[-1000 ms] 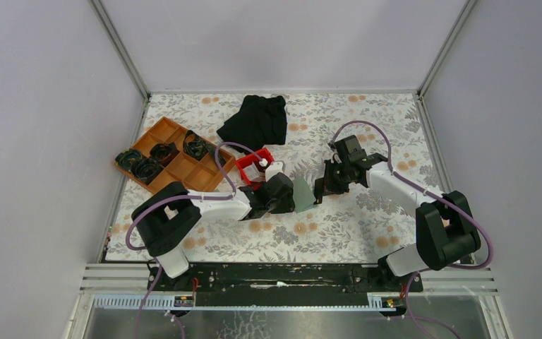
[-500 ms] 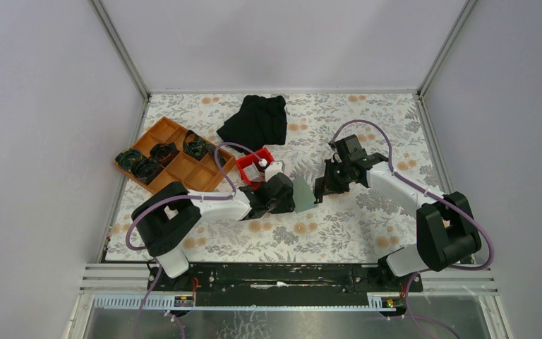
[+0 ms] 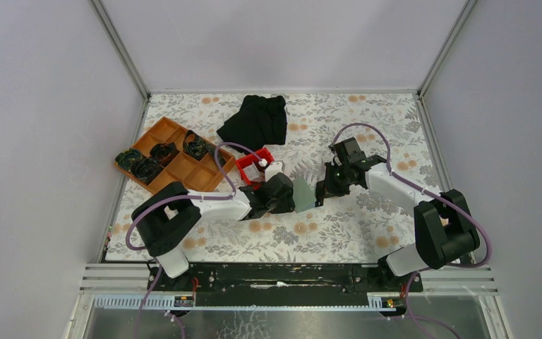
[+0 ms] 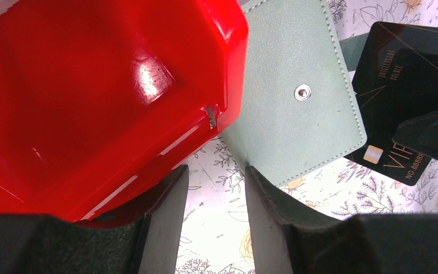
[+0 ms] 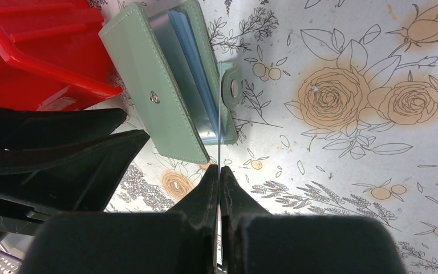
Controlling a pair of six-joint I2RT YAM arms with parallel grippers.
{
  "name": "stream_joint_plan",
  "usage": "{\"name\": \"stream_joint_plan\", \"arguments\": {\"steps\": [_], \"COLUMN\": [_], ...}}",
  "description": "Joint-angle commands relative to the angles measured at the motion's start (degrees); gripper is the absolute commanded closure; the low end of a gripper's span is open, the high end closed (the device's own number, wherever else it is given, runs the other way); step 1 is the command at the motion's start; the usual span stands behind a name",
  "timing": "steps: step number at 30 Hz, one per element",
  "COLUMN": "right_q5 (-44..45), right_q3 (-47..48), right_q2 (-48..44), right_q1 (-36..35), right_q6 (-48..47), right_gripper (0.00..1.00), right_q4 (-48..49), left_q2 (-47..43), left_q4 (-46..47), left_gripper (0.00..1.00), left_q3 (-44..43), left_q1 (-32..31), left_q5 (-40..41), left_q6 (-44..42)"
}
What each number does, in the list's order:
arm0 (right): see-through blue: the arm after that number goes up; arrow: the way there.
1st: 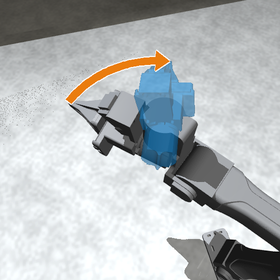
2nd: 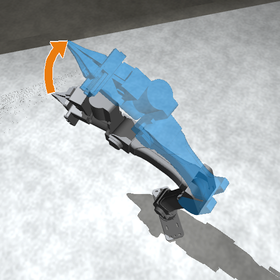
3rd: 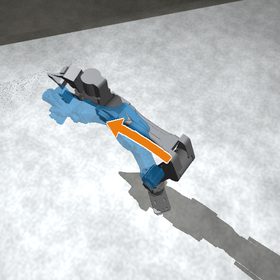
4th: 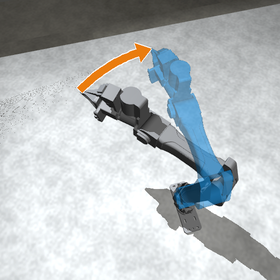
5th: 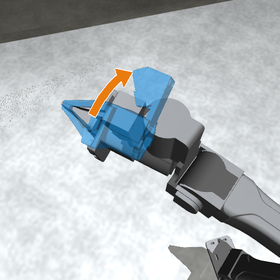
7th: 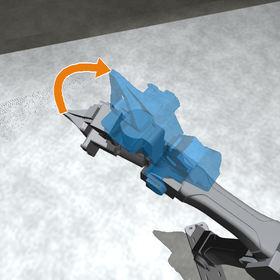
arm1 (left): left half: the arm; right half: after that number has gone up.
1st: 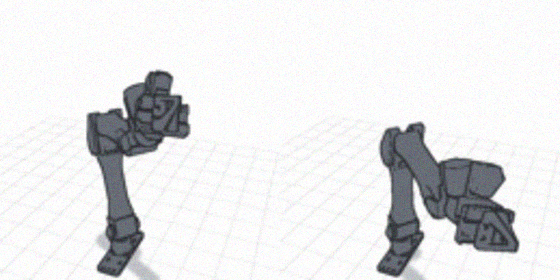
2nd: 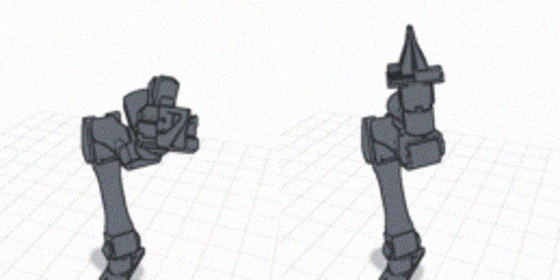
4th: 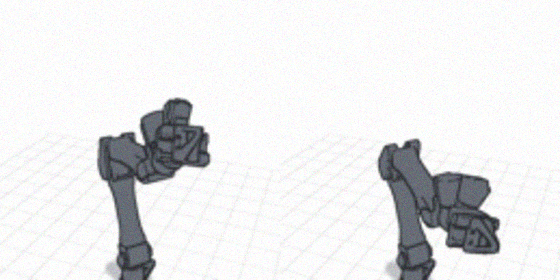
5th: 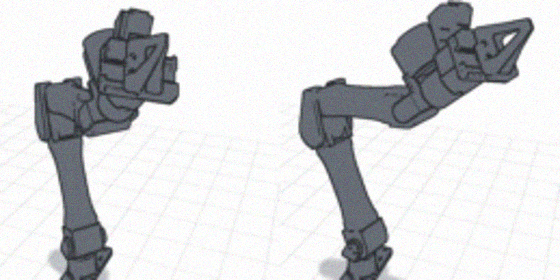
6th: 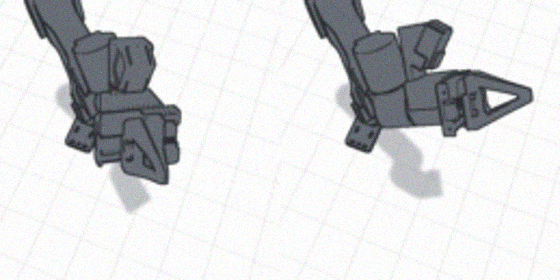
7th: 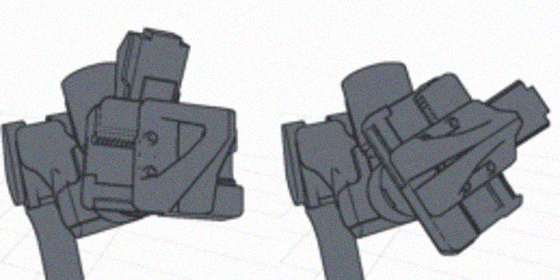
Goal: Put the credit cards into the card holder
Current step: Open the card holder at the center of the board.
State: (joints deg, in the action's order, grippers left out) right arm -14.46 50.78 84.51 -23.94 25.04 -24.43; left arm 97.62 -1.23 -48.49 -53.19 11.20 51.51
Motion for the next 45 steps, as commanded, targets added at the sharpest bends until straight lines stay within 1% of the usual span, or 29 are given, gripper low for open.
{"name": "stream_joint_plan", "arguments": {"steps": [1,26,34,45], "right_q5": [0.4,0.1,-3.6,-6.0], "right_q3": [0.2,-0.5,-2.5,-4.1], "right_q2": [0.7,2.1,2.2,1.3], "right_q1": [0.1,-0.2,-0.2,0.0], "right_q6": [-0.2,0.5,2.0,3.8], "right_gripper": [1.0,1.0,1.0,1.0], "right_q4": [1.9,3.1,6.4,9.7], "left_q2": [1.2,1.4,1.3,0.6], "left_q4": [-6.7,-6.1,-6.1,-6.1], "left_gripper": [0.51,0.51,0.51,0.51], "left_q3": [2.0,2.6,3.1,3.8], "left_q1": [0.1,0.1,0.1,0.0], "left_q5": [1.0,0.8,0.8,0.9], "left_q6": [-0.3,-0.8,-0.7,-0.7]}}
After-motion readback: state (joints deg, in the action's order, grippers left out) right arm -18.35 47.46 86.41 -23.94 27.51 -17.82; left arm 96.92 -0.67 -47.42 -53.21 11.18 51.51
